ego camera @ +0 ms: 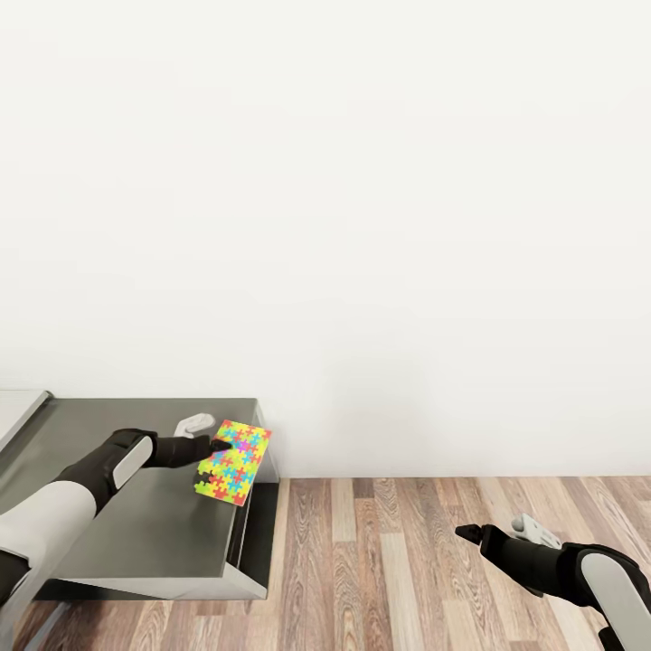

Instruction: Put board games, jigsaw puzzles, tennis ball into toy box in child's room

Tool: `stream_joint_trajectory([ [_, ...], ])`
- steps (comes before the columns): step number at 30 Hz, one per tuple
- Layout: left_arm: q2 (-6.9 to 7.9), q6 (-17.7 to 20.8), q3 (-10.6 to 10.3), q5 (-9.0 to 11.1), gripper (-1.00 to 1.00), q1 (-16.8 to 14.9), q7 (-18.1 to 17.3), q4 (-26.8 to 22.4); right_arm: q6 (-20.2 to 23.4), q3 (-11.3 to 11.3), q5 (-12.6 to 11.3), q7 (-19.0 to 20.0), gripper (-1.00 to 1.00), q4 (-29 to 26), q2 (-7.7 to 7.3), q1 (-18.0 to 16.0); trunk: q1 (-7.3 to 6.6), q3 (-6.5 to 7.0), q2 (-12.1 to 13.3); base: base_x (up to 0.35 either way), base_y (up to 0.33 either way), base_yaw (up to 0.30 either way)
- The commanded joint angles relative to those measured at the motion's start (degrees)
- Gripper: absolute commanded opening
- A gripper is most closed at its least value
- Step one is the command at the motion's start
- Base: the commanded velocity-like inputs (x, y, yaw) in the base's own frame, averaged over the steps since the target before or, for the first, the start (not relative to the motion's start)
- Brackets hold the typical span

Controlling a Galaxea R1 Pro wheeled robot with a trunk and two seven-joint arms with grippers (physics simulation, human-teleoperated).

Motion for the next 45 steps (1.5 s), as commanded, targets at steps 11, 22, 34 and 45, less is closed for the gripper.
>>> stream_joint_trajectory([
  [11, 1.21, 0.08, 0.38, 0.28, 1.00, -0.05, -0.15, -0.04, 0.17, -0.02, -0.60, -0.61, 1.00, -0.06, 0.01, -0.05, 0.03, -0.10, -0.11, 0.000, 0.000, 0.000],
  [22, 2.93, 0.04, 1.08, 0.66, 1.00, -0.05, -0.32, -0.14, 0.16, -0.02, -0.60, -0.57, 1.00, -0.05, 0.02, -0.05, 0.03, -0.10, -0.11, 0.000, 0.000, 0.000],
  [34, 6.96, 0.31, 7.38, 0.96, 1.00, -0.05, -2.18, -0.33, 0.16, 0.05, -0.60, -0.55, 1.00, -0.04, 0.09, -0.05, 0.03, -0.10, -0.11, 0.000, 0.000, 0.000],
  [45, 11.69, 0.88, 7.87, 0.39, 1.00, -0.05, -23.07, -0.39, 0.09, 0.06, -0.39, -0.55, 1.00, 0.00, 0.37, -0.05, 0.03, -0.10, -0.11, 0.000, 0.000, 0.000],
])
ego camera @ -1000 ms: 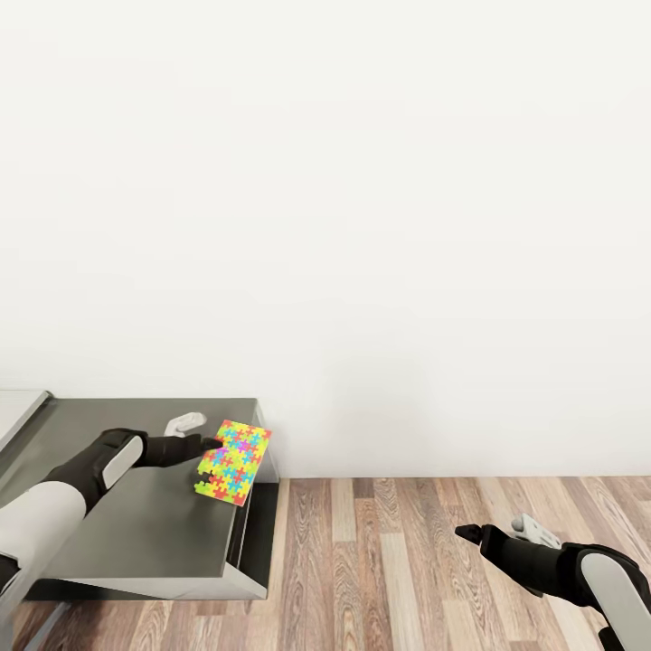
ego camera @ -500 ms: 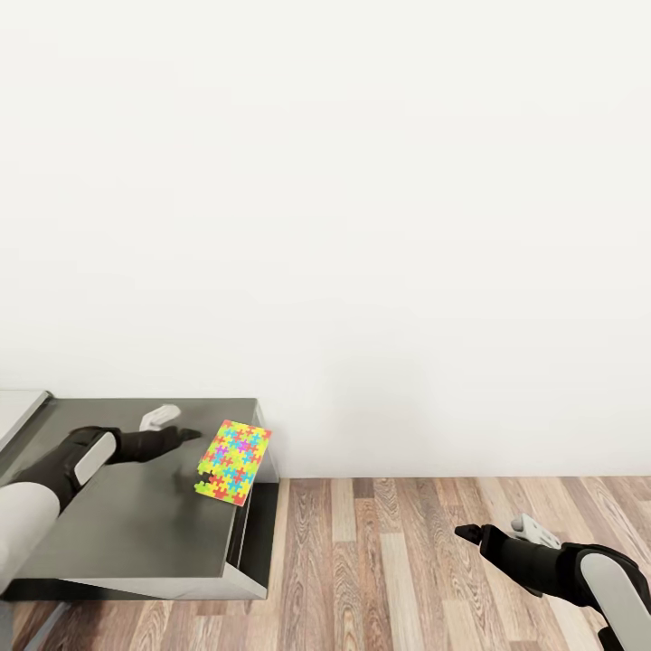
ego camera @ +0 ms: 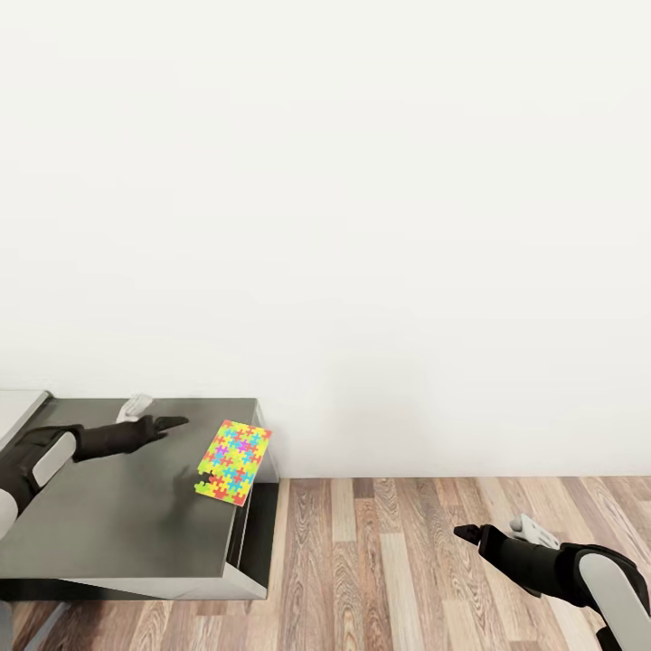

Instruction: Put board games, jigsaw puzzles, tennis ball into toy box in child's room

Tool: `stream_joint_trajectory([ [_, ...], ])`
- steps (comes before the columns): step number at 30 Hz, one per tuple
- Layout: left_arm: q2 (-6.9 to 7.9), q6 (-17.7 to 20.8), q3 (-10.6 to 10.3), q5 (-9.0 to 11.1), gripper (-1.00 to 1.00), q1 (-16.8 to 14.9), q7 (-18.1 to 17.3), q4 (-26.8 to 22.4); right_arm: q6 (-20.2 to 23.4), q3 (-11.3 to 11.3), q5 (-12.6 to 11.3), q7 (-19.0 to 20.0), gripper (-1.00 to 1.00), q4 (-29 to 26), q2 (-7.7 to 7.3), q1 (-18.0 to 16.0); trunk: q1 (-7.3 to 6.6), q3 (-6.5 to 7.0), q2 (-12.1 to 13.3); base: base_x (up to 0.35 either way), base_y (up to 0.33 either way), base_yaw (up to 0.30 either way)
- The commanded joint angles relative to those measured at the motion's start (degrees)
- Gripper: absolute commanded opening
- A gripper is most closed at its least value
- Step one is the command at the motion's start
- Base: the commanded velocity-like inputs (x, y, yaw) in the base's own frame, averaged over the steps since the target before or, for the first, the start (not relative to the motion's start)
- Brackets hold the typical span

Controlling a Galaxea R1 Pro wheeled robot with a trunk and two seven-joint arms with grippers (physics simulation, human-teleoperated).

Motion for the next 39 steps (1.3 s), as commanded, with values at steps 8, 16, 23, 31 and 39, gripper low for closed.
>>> stream_joint_trajectory([
  [8, 2.34, 0.42, -0.35, 0.53, 1.00, -0.04, -8.07, 0.00, 0.05, -0.03, -0.57, -0.56, 1.00, -0.06, 0.22, -0.05, 0.03, -0.10, -0.11, 0.000, 0.000, 0.000],
  [16, 4.80, 0.44, -0.61, 0.32, 1.00, 0.10, -23.19, 0.00, -0.18, 0.08, -0.61, -0.48, 1.00, -0.06, 0.45, -0.05, 0.03, 0.12, -0.11, 0.000, 0.000, -0.026],
  [23, 7.60, 0.19, -0.67, 0.28, 1.00, 0.24, -33.84, 0.00, -0.31, 0.32, -0.76, 0.08, 1.00, -0.05, 0.59, -0.01, 0.03, 0.67, -0.11, 0.000, 0.000, -0.112],
  [31, 9.68, 0.01, -0.72, 0.27, 1.00, 0.36, -40.28, 0.07, -2.67, 0.82, -0.98, 7.38, 1.00, -0.04, 0.75, 0.04, 0.03, 1.35, -0.11, 0.000, 0.000, -0.128],
  [39, 10.31, -0.01, -0.73, 0.21, 1.00, 0.39, -41.76, 0.08, -6.62, 1.11, -1.11, 20.12, 1.00, -0.04, 0.80, -0.47, 0.03, 2.04, -0.11, 0.000, 0.000, -0.127],
])
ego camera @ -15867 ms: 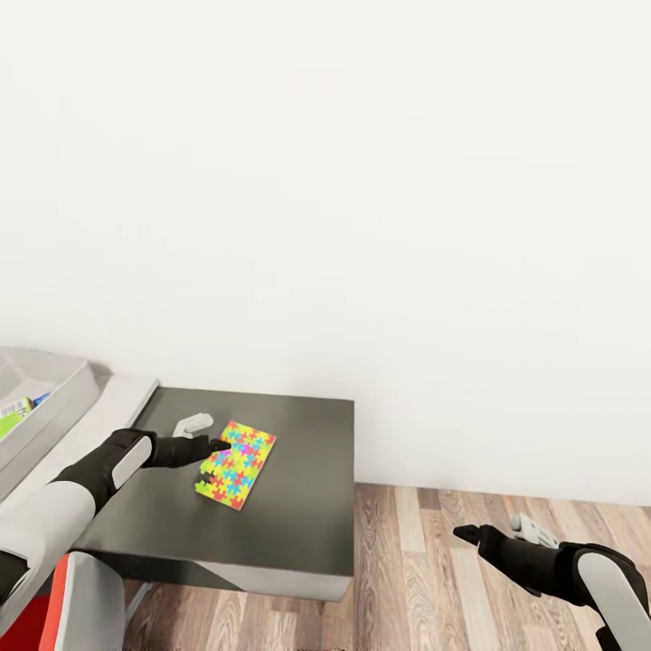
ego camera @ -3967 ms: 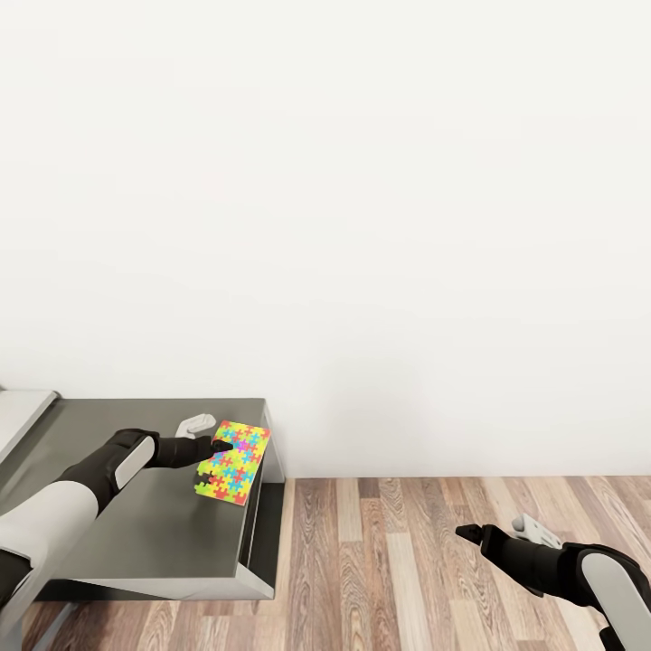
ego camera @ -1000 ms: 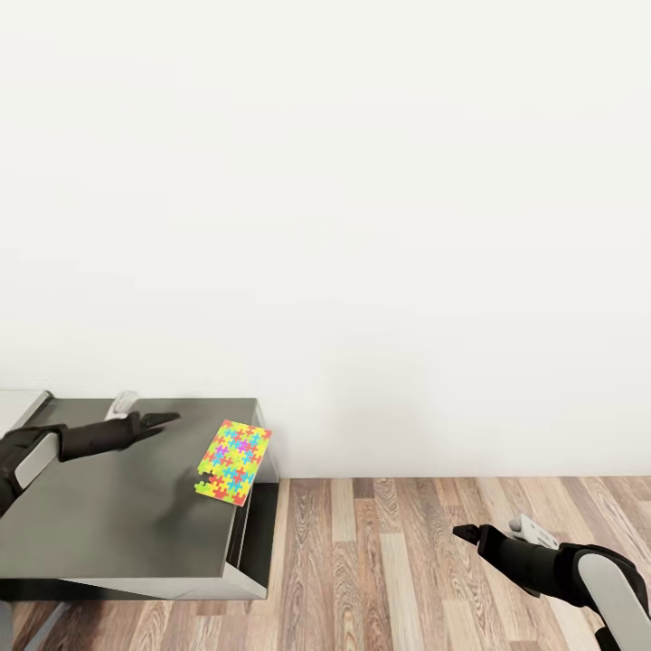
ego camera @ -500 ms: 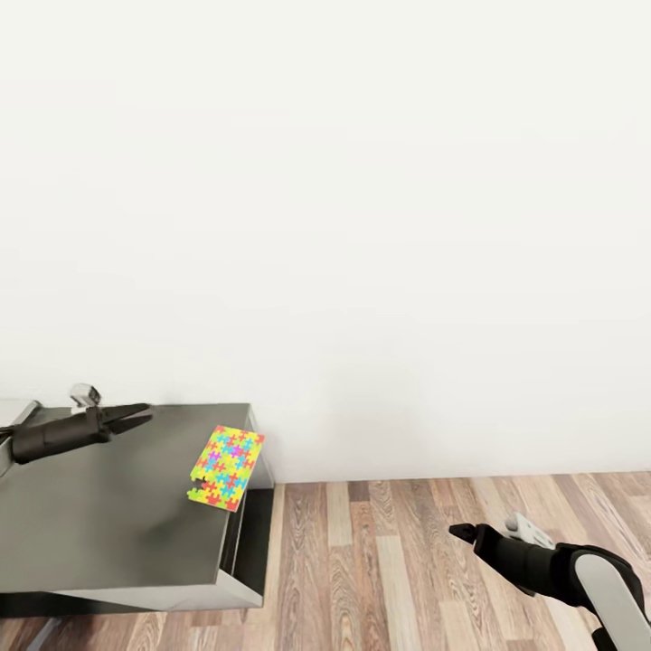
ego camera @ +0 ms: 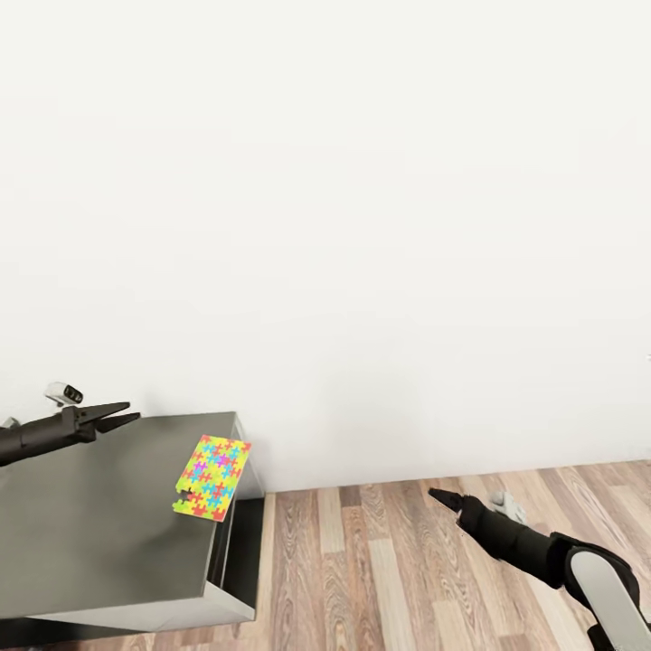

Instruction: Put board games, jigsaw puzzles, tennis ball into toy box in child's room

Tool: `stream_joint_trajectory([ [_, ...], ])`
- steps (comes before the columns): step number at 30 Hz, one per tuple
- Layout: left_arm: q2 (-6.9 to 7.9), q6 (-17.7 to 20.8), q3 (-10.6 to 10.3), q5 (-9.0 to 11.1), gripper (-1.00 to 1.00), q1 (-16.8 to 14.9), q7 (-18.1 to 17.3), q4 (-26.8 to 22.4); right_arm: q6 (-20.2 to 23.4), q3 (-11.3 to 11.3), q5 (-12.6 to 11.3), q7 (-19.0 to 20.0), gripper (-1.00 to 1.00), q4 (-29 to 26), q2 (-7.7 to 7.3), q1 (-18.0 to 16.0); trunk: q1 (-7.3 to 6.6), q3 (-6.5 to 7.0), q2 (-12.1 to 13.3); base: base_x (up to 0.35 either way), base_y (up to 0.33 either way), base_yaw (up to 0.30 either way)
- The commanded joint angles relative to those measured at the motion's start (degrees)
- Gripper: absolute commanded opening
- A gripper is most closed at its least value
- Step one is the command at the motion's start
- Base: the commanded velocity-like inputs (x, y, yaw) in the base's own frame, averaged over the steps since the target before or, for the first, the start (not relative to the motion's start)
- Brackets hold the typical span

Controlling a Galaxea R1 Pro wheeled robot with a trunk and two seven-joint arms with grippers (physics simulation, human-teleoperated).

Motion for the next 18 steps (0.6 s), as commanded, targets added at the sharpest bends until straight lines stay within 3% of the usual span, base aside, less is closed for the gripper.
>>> stream_joint_trajectory([
  [1, 0.17, 0.61, -0.40, 0.31, 1.00, -0.07, -0.23, 0.01, -0.45, 0.01, -0.56, 0.44, 1.00, -0.06, 0.01, -0.11, 0.04, -0.02, -0.11, 0.000, 0.000, -0.121],
  [7, 1.31, 0.61, -0.42, 0.37, 1.00, -0.06, -0.23, 0.08, -4.31, 1.27, -0.64, 4.95, 1.00, 0.64, 0.14, -0.31, 0.04, 0.49, -0.11, 0.000, 0.000, -0.119],
  [12, 1.84, 0.59, -0.37, 0.38, 1.00, -0.04, -0.23, 0.10, -5.72, 3.27, -0.65, 7.34, 1.00, 2.01, 1.93, -0.46, 0.04, 0.92, -0.11, 0.000, 0.000, -0.114],
  [18, 1.99, 0.60, -0.36, 0.39, 1.00, -0.02, -0.23, 0.10, -5.87, 3.60, -0.66, 7.93, 1.00, 2.48, 3.42, -1.33, 0.04, 1.44, -0.11, 0.000, 0.000, -0.095],
])
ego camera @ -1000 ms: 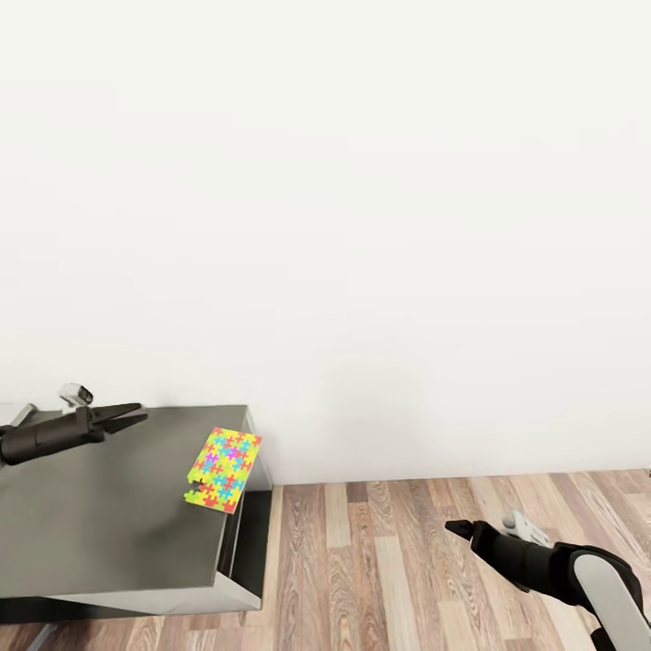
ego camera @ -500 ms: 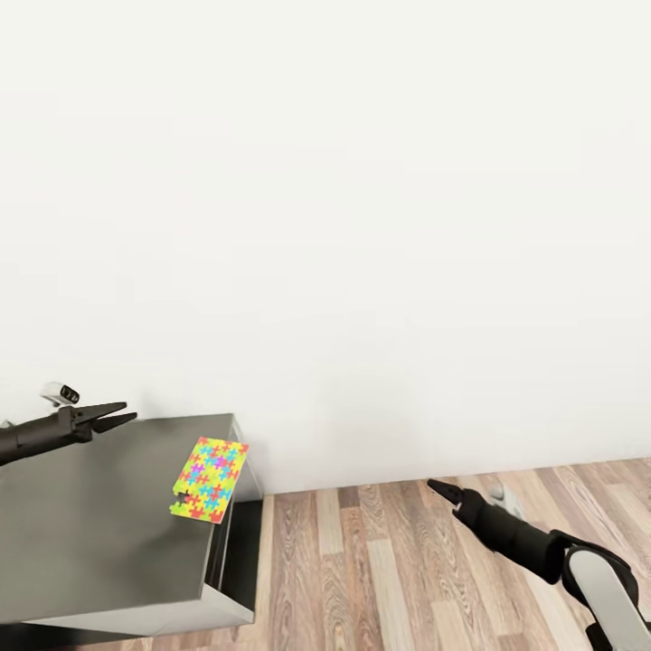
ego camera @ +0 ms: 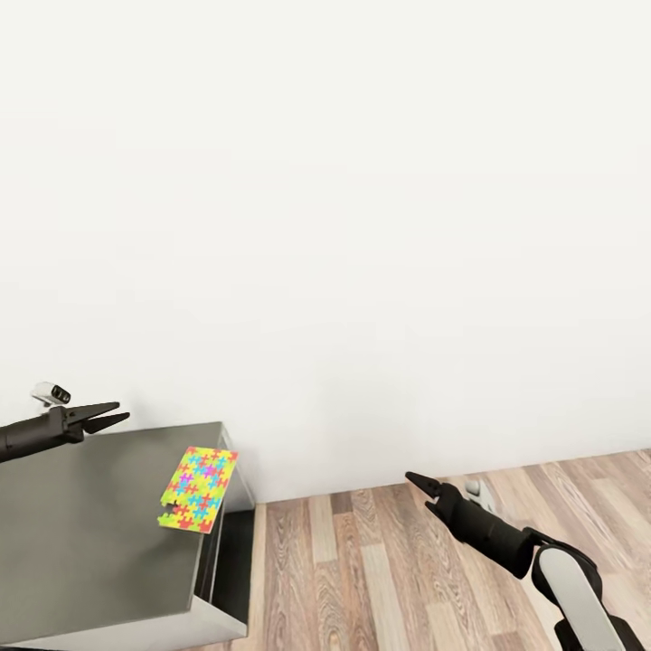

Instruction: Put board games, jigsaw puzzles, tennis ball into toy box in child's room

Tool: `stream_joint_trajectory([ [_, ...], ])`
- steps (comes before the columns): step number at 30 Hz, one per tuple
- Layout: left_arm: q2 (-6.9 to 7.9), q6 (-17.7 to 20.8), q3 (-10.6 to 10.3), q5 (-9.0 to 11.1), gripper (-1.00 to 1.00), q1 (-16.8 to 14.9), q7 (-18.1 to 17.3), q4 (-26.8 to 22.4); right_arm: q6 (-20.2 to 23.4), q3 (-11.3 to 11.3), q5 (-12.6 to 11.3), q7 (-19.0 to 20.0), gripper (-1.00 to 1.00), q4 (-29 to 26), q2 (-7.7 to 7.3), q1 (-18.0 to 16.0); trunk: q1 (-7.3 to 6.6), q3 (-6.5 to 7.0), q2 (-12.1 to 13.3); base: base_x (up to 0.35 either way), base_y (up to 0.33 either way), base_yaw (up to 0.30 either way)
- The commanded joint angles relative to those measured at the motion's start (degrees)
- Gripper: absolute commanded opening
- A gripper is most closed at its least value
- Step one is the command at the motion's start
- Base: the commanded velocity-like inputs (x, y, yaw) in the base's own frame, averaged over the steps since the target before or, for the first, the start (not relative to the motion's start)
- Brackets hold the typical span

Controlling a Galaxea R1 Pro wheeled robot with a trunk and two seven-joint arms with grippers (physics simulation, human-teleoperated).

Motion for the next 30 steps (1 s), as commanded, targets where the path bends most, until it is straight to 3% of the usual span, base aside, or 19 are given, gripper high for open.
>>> stream_joint_trajectory([
  [1, 0.08, 0.61, -0.41, 0.31, 1.00, -0.07, -0.23, 0.04, 0.29, -0.01, -0.14, -0.09, 1.00, 0.00, 0.07, -0.10, 0.04, -0.02, -0.11, 0.000, 0.000, -0.070],
  [16, 0.34, 0.70, -0.40, 0.31, 1.00, -0.05, -0.23, 0.28, 0.53, 0.60, -0.14, 0.05, 1.00, 0.02, 1.91, -0.24, 0.04, 1.38, -0.11, -0.054, 0.055, -0.015],
  [30, 0.32, 0.59, -0.41, 0.32, 1.00, -0.07, -0.23, 0.28, 0.57, 1.15, -0.14, 0.02, 1.00, -0.04, 2.27, -0.27, 0.04, 2.72, -0.11, -0.015, 0.019, 0.000],
])
